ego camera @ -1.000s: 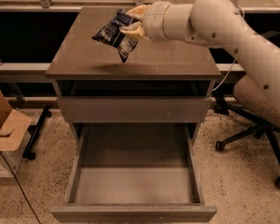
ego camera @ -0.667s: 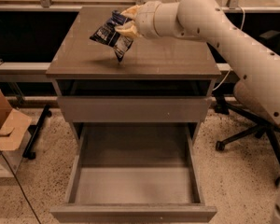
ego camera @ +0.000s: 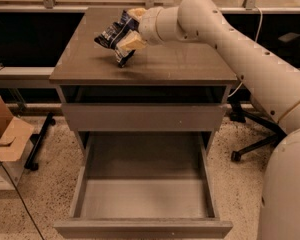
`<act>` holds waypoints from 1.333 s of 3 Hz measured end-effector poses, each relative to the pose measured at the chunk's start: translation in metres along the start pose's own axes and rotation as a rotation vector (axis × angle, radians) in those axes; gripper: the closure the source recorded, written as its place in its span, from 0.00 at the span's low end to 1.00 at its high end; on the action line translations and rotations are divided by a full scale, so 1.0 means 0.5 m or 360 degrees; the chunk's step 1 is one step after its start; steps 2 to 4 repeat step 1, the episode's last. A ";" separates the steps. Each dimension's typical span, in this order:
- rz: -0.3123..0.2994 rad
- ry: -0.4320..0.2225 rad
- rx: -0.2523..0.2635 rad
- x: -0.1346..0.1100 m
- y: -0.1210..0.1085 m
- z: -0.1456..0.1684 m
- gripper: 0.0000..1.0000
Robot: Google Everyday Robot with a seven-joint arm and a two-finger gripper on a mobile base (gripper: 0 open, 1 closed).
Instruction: Pick blue chip bag from middle drawer and place on counter
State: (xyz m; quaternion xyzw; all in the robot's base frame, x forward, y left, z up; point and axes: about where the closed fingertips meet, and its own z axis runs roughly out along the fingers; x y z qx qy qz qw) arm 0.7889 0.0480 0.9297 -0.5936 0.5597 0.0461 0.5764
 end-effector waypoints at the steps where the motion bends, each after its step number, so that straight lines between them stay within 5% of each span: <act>1: -0.0001 -0.0002 -0.0002 -0.001 0.002 0.001 0.00; 4: -0.0001 -0.0002 -0.0002 -0.001 0.002 0.001 0.00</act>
Offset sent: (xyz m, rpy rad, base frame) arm 0.0000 0.0000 0.0000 0.0000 0.0000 0.0000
